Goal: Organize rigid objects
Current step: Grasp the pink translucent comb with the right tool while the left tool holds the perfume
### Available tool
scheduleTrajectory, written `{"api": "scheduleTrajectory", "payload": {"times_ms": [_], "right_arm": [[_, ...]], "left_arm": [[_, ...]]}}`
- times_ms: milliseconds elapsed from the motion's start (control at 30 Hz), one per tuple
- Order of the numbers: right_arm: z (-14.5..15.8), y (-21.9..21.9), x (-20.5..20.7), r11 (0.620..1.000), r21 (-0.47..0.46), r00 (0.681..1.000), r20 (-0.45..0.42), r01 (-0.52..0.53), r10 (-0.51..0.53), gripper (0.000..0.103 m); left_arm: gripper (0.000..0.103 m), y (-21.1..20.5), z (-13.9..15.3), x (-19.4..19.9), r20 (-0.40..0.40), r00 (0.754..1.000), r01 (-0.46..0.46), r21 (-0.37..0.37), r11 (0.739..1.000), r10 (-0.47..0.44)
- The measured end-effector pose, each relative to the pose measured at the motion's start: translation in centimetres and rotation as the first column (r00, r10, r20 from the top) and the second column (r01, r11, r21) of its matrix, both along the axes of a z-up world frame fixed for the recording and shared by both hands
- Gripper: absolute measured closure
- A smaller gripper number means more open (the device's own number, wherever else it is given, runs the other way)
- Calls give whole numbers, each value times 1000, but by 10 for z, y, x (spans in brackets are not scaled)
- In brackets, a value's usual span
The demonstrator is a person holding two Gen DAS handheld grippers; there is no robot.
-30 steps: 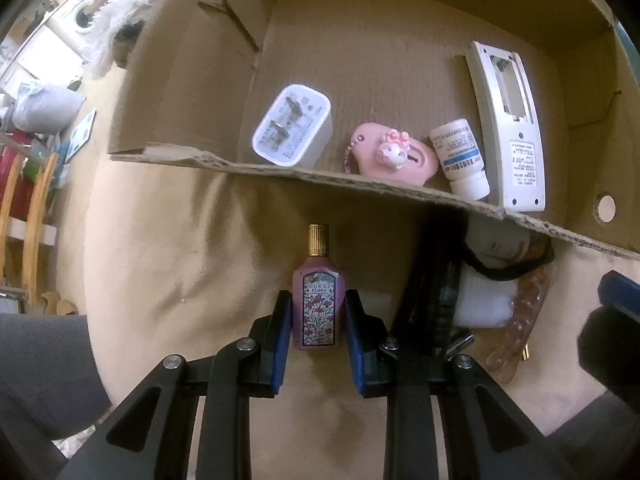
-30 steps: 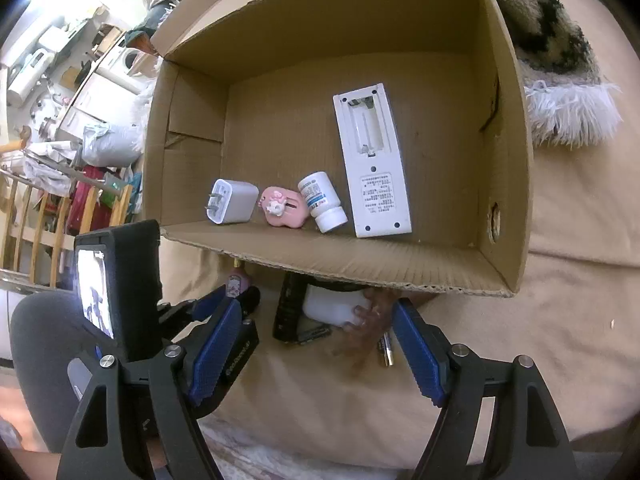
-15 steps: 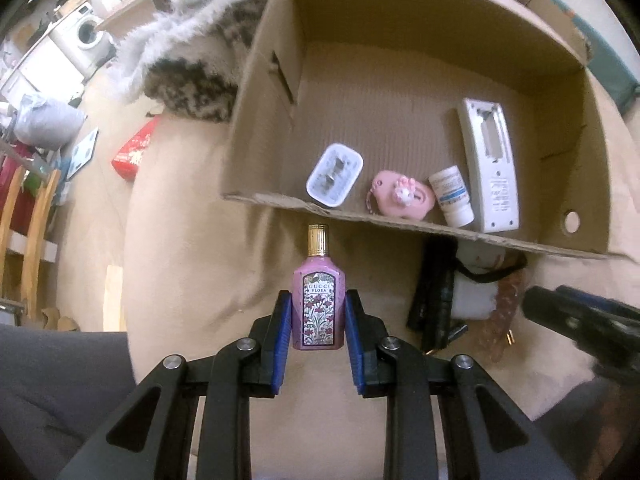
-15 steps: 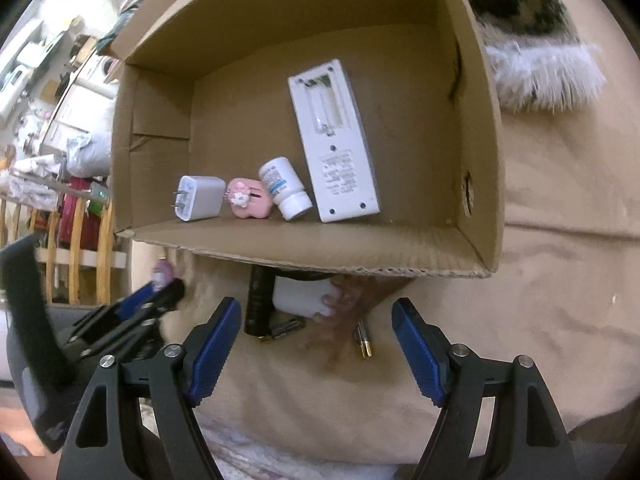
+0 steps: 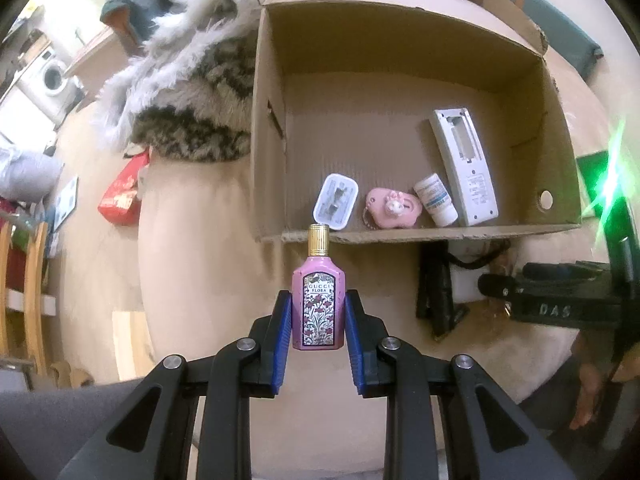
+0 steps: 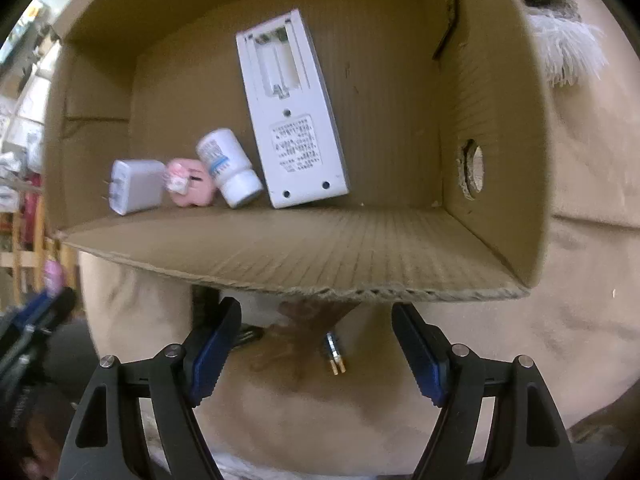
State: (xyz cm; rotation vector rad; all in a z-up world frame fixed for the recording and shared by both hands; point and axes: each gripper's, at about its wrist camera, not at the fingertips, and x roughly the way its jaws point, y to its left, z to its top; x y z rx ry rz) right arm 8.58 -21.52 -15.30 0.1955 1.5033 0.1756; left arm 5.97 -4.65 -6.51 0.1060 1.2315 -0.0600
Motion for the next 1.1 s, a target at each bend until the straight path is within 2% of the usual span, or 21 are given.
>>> {"api": "scheduleTrajectory", "payload": {"times_ms": [100,200,233,300,433,633,867,900,967,1100], "right_arm": [[-5,5,-1,997,-72,1000,1,-29,29,21],[-7,2,1,998,-58,1000,12,-8,9,21],[-8,3,2,998,-59,1000,15,-2,3,17],[-12,-2,4,998,-60,1000,17,-5,6,12],[-14,-8,7,999,-52,1000,6,-7,8,11],[-13,-34,10,993,65,995,-31,95,-93,11],[-7,-59,8,968,173,983,-24,181,-180,11],[-11,-59,10,963,192,982,-38,190,-186,13],[-19,-59,12,959,204,980,-76,196,-184,28],[-26,-53,15,976,144,986,-56,163,-156,35]], "left_arm": [[80,3,1,0,37,999,11,0,1000,-11],[80,9,-2,5,14,1000,-4,-58,998,5],[80,10,-2,6,9,1000,-10,-72,997,11],[80,13,-2,6,4,1000,-16,-87,996,16],[80,19,1,4,10,999,-33,-120,992,34],[80,28,6,3,14,998,-62,-148,987,65],[80,28,4,4,-1,998,-67,-156,985,68],[80,28,4,4,0,998,-67,-157,985,67],[80,28,5,4,0,998,-67,-156,985,68],[80,28,4,4,-4,998,-70,-158,985,70]]}}
